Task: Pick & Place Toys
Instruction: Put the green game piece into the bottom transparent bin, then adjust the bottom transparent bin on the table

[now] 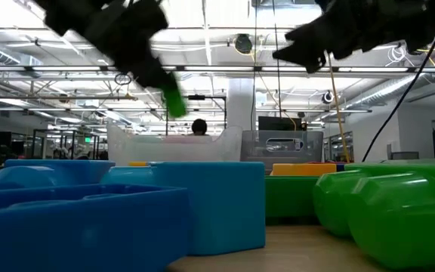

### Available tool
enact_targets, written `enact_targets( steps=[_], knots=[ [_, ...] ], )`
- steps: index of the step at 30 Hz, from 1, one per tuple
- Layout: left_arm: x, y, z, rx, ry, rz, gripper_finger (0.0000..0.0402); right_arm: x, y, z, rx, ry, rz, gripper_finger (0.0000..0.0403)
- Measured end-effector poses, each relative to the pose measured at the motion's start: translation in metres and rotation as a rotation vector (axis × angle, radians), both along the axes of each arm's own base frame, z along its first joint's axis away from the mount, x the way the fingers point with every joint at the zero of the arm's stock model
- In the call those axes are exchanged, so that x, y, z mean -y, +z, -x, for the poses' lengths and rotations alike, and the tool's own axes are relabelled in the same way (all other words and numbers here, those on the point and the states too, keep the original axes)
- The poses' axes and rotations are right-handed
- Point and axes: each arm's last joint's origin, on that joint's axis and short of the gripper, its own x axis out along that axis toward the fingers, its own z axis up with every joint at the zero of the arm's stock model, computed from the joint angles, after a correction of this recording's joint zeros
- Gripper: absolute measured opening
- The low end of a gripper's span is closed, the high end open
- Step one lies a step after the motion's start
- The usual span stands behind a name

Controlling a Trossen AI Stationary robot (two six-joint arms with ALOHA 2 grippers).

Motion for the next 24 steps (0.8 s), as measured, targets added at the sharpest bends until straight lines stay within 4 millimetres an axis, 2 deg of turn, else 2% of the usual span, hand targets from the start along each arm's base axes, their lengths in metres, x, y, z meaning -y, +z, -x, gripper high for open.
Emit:
enact_targets(
  steps=[3,6,7,10,13,16,20,24],
  knots=[
    [-0.002,-0.022,0.01,-0.069,-0.005,0.038,0.0175,-0.002,0.001,0.001,0.011,0.009,-0.001,0.025],
    [-0.009,-0.037,0.018,-0.135,0.102,0.001,0.0177,-0.003,0.0,0.001,0.002,0.01,0.014,0.0248],
    [-0.011,-0.038,0.018,-0.142,0.139,-0.006,0.0189,-0.003,0.0,0.001,0.006,0.011,0.016,0.0248],
    [-0.015,-0.03,0.014,-0.072,0.215,-0.008,0.0264,-0.003,0.001,0.001,0.012,0.01,0.018,0.025],
    [-0.019,-0.031,0.013,-0.063,0.248,-0.015,0.0338,-0.003,0.001,0.001,0.009,0.012,0.01,0.0256],
    [-0.02,-0.025,0.01,0.0,0.256,-0.004,0.0386,-0.004,0.0,0.001,0.001,0.015,0.009,0.026],
    [-0.02,-0.021,0.009,0.008,0.255,-0.003,0.0373,-0.004,-0.001,0.001,-0.004,0.014,0.015,0.0258],
    [-0.017,-0.001,0.012,0.023,0.266,0.111,0.0345,-0.004,-0.001,0.001,-0.01,0.014,0.014,0.0256]
  ],
)
